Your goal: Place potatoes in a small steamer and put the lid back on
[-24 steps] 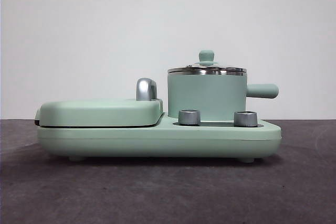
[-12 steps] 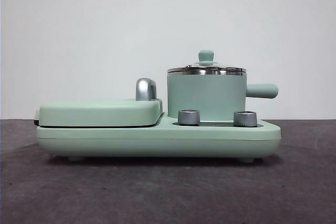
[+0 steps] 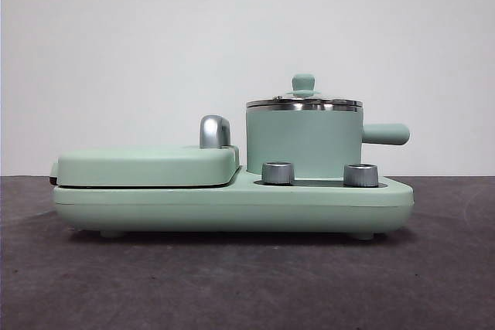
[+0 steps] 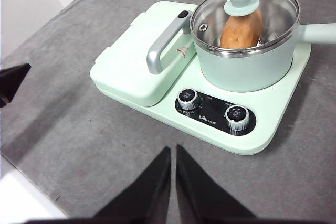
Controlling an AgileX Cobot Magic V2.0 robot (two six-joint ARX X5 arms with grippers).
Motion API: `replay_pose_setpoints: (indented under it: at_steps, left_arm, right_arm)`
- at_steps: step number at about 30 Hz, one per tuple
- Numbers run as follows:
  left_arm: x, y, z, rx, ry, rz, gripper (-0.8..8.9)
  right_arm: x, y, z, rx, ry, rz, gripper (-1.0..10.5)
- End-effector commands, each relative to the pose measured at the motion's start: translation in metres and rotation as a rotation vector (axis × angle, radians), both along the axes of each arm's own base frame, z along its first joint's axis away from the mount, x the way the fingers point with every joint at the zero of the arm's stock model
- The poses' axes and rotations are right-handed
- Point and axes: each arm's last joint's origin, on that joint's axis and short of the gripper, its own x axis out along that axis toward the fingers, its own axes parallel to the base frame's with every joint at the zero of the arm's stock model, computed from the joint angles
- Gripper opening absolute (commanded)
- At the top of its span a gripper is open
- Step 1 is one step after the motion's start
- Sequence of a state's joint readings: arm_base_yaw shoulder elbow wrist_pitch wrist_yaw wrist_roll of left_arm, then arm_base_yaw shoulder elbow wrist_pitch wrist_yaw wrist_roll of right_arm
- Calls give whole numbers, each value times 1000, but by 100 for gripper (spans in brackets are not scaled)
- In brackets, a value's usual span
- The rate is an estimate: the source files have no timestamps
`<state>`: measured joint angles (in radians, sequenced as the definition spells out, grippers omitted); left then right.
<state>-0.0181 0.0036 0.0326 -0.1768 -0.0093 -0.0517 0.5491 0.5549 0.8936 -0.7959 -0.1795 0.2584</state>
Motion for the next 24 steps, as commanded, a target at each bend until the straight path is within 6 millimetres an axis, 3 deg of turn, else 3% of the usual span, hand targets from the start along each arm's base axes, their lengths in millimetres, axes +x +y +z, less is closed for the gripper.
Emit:
replay_pose_setpoints:
  at_steps: [1,16,20,24]
  left_arm:
    - [1,0,-5,7,4,1,10]
    - [1,0,-5,7,3,2,10]
    - [1,0,-5,7,3,2,10]
    - [1,0,-5,7,3,2,10]
  right_arm:
    - [0,1,3,0,-20,8,15]
    - [-1,0,3,2,-24,7,15]
    - [-5,-11,2,11,-70,-94,15]
    - [-4,-26,-23,-38,-194,-315,15]
